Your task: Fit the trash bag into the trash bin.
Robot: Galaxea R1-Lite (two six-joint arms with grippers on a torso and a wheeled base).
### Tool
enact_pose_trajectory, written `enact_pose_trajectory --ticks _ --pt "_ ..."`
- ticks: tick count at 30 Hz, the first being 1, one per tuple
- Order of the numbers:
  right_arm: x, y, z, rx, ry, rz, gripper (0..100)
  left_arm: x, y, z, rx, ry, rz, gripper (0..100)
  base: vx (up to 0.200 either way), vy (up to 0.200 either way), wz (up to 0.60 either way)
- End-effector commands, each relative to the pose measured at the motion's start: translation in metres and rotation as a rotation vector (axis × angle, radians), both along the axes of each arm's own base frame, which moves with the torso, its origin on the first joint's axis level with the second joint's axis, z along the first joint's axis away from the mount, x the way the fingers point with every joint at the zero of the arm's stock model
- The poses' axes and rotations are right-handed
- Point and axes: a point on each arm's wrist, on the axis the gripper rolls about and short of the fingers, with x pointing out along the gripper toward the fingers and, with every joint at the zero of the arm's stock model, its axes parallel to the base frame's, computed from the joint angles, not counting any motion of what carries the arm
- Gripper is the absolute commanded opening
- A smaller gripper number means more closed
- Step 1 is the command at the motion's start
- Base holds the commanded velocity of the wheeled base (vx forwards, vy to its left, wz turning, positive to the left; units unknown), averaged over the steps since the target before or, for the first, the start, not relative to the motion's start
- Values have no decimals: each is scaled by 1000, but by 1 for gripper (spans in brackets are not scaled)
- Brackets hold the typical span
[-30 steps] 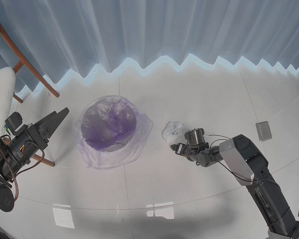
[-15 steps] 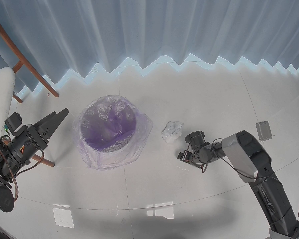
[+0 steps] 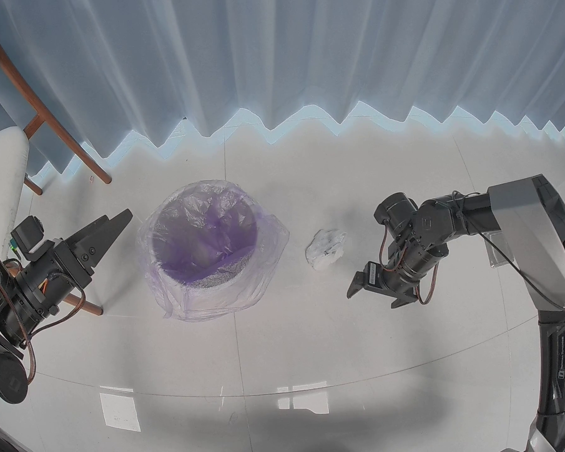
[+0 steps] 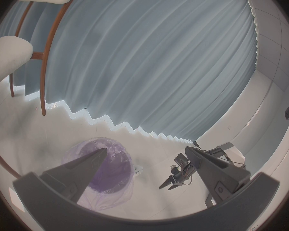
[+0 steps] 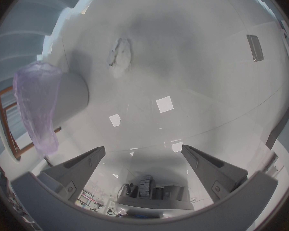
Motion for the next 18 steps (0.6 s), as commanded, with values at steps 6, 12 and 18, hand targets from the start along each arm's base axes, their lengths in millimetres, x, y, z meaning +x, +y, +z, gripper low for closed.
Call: enact_pose_trajectory --ticks 6,12,18 --pt "-14 -6 -108 -12 -718 104 100 -2 -2 -2 -1 8 -5 100 0 0 0" --pt "9 4 -104 20 -792 76 100 -3 -2 -3 0 15 -5 100 0 0 0" --pt "23 5 -110 21 -808 64 100 -8 -1 -2 0 8 -10 100 0 0 0"
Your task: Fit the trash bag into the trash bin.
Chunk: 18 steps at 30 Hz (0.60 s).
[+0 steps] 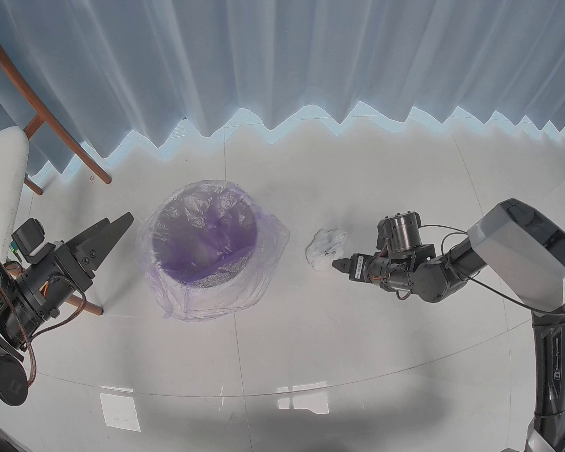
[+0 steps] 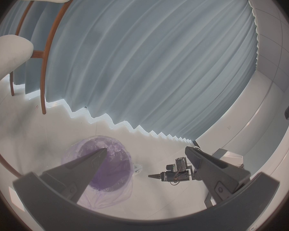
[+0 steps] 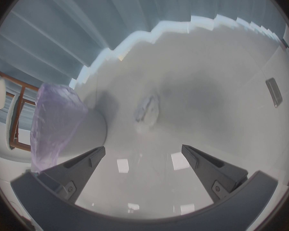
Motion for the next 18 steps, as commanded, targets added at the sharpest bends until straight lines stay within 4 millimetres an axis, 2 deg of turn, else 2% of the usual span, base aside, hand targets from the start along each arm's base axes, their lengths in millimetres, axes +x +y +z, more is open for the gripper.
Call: enact_pose_trajectory --ticks 1,4,9,18 --pt "11 -2 -66 -29 -202 -26 100 -6 0 0 0 -1 -7 100 0 0 0" --pt "25 0 -68 -30 -205 -51 100 -7 0 -1 0 2 -7 100 0 0 0" --pt "37 8 -69 25 -182 -93 100 -7 0 -1 0 2 -7 100 0 0 0" --pt "37 11 -85 22 -161 -93 100 -6 7 0 3 0 28 100 0 0 0"
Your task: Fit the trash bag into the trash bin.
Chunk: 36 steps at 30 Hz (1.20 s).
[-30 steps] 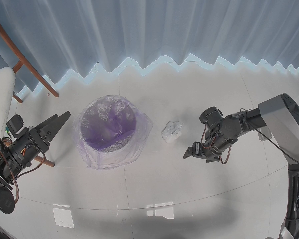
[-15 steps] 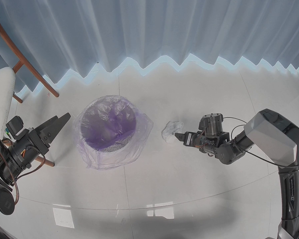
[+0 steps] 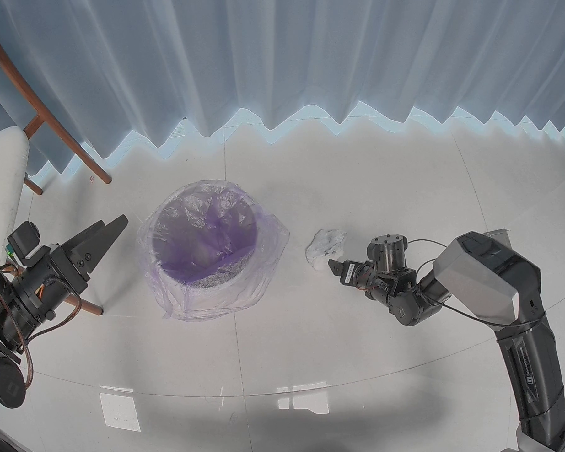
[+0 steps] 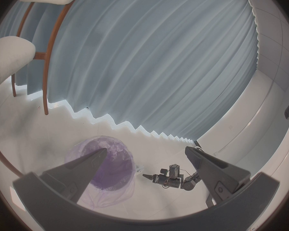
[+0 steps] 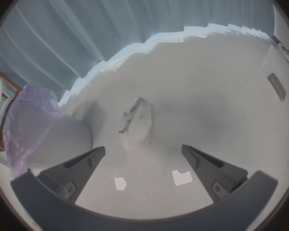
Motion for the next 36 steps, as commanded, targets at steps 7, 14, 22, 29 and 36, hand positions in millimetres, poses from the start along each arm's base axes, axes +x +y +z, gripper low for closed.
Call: enact_pose_trajectory --ticks 7,14,22,29,36 --pt "11 6 -25 -3 2 -6 100 -1 1 0 -2 0 10 100 200 0 0" --pt "20 6 -26 5 -23 -18 100 -2 0 -1 -1 3 8 100 0 0 0" --pt "28 8 -26 18 -53 -18 100 -2 2 -2 1 11 20 100 0 0 0" --pt "27 12 -31 16 -47 -11 100 -4 4 -11 63 26 40 100 114 0 0" --pt "31 14 -33 21 -61 -9 100 -1 -2 -3 57 -13 8 100 29 0 0"
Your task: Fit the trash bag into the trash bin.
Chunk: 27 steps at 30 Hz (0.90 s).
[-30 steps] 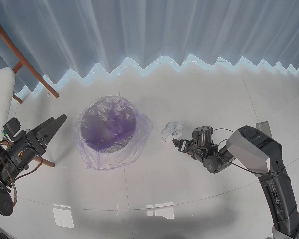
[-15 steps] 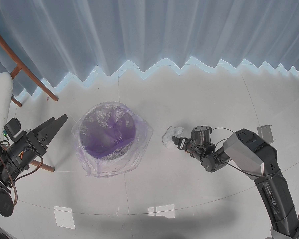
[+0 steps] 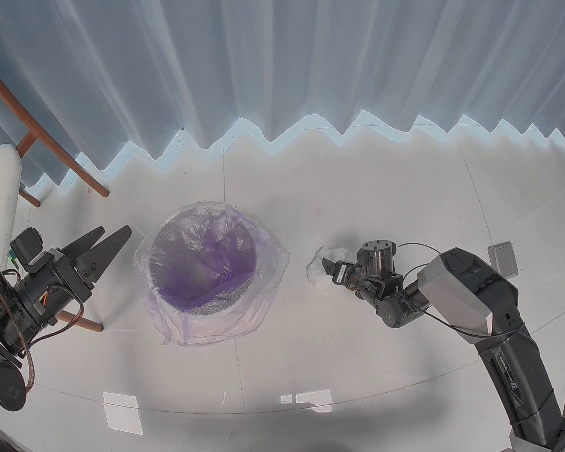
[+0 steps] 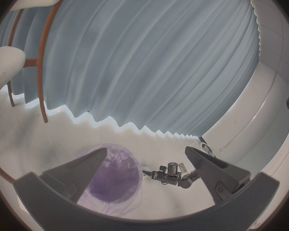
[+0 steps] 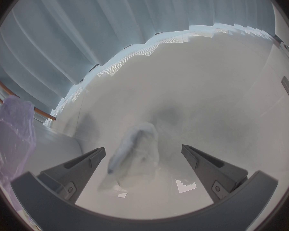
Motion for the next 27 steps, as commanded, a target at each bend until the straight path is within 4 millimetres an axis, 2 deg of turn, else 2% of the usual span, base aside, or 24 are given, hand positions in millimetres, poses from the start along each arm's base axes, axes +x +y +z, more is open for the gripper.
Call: enact_pose_trajectory --ticks 1,5,15,22,27 --pt "4 2 -4 6 -12 2 100 1 -3 3 -2 -14 -14 100 0 0 0" --pt "4 4 -13 -4 14 3 100 0 -3 3 -2 -14 -14 100 0 0 0" --pt "16 11 -14 8 7 6 100 -1 -3 1 3 -7 -19 100 0 0 0" --pt "14 25 -18 12 -1 33 100 -3 -3 -1 5 1 -22 100 0 0 0" --pt "16 25 -19 5 12 28 100 -3 -3 -1 4 -2 -19 100 0 0 0"
